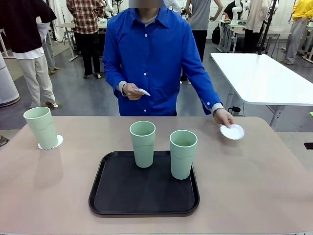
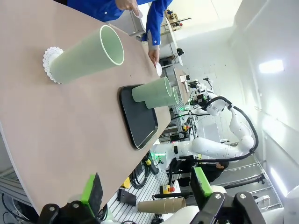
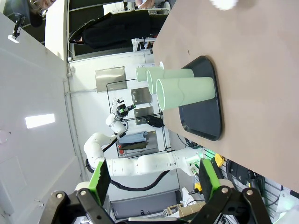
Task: Place coasters on the table and set cups on them.
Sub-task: Take one Reusable plastic cup from the Flat Tray and place it on a coaster set by the human.
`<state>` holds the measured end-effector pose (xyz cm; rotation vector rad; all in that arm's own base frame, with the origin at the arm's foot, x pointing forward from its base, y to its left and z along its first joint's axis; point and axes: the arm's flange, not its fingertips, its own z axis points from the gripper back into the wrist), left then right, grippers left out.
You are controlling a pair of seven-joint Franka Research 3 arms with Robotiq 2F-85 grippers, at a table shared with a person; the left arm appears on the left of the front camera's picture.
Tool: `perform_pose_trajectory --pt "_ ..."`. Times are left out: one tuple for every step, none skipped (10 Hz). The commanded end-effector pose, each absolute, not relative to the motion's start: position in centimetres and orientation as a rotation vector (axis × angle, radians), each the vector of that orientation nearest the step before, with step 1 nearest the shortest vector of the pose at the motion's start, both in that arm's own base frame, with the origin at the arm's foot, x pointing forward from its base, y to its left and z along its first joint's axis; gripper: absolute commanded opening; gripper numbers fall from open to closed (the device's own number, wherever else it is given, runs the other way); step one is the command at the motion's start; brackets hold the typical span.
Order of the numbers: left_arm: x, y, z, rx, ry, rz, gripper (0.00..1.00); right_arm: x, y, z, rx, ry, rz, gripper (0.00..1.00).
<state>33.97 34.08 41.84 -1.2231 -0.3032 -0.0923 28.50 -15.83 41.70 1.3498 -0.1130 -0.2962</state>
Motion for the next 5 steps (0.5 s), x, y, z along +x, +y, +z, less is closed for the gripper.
perform_pose_trajectory --pt "33.66 34.21 41.89 -1.232 -0.302 -0.100 1.00 28.73 -15.82 41.75 1.365 -0.126 -0.300 1.00" --pt "33.66 34.21 41.89 -1.232 -0.302 -0.100 1.00 28.73 -15.82 41.75 1.365 -0.126 -0.300 1.00" --pt "33.66 34.21 41.89 -1.232 -0.302 -0.100 1.00 28.73 -15.82 41.75 1.365 -0.126 -0.300 1.00" --pt "33.66 34.21 41.89 -1.232 -0.302 -0.100 1.00 28.73 -15.82 41.75 1.365 -0.126 -0.300 1.00" --pt "33.66 34.21 41.89 -1.232 -0.302 -0.100 1.00 28.73 -15.82 41.75 1.365 -0.126 -0.300 1.00"
